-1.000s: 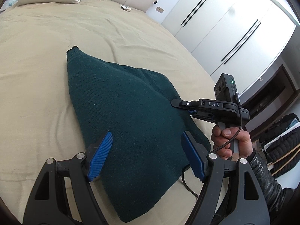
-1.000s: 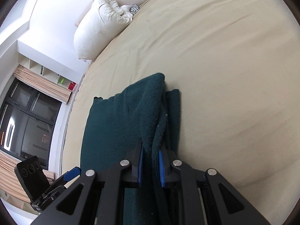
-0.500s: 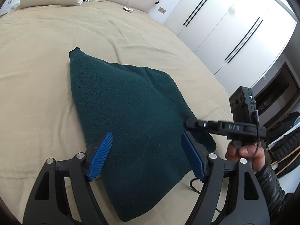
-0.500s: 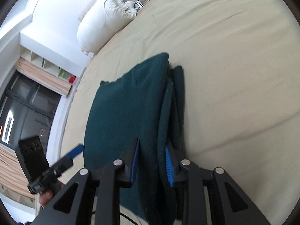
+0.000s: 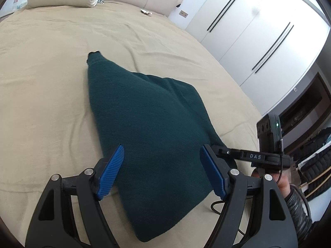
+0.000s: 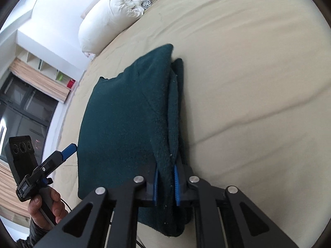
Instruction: Fold small clothes
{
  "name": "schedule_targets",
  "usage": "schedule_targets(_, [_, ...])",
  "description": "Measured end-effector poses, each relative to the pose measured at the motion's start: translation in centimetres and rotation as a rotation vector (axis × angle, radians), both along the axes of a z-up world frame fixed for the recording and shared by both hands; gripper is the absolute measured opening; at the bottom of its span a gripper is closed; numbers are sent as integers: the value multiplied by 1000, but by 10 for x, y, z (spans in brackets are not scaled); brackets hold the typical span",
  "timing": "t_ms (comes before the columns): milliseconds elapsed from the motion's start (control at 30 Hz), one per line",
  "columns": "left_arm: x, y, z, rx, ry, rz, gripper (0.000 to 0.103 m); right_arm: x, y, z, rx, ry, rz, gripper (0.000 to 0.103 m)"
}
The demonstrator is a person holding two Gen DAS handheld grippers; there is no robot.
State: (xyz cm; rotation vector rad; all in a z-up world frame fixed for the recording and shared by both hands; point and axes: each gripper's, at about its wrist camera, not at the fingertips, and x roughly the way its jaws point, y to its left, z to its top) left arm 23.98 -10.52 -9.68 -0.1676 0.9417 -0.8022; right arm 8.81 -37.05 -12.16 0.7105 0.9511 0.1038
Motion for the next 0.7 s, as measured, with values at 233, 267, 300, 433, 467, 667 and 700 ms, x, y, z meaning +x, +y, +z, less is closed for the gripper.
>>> schedule_targets(233, [19, 18, -9, 20, 26, 64, 75, -5, -9, 19, -8, -18, 4, 31])
schedule_targets(267, [24, 20, -11, 11, 37, 74, 75, -7, -11, 27, -36, -33, -7, 34])
schedule_targets(300, [28, 22, -13, 6, 49, 83, 75, -9, -14, 33, -49, -48, -18, 38])
schedule_targets(433, [51, 20, -24, 6, 130, 82, 75, 5, -19, 43, -61, -52, -34, 46])
schedule_targets(467, [57, 19, -25, -3, 144, 79, 75, 11, -19, 42, -57, -47, -33, 48])
schedule_targets(667, [89, 9, -49, -27, 304, 51, 75, 56, -19, 19, 46, -8, 15, 52])
schedule_targets(700, [92, 6, -53, -20, 322, 52, 75, 63, -19, 12, 54, 12, 16, 52])
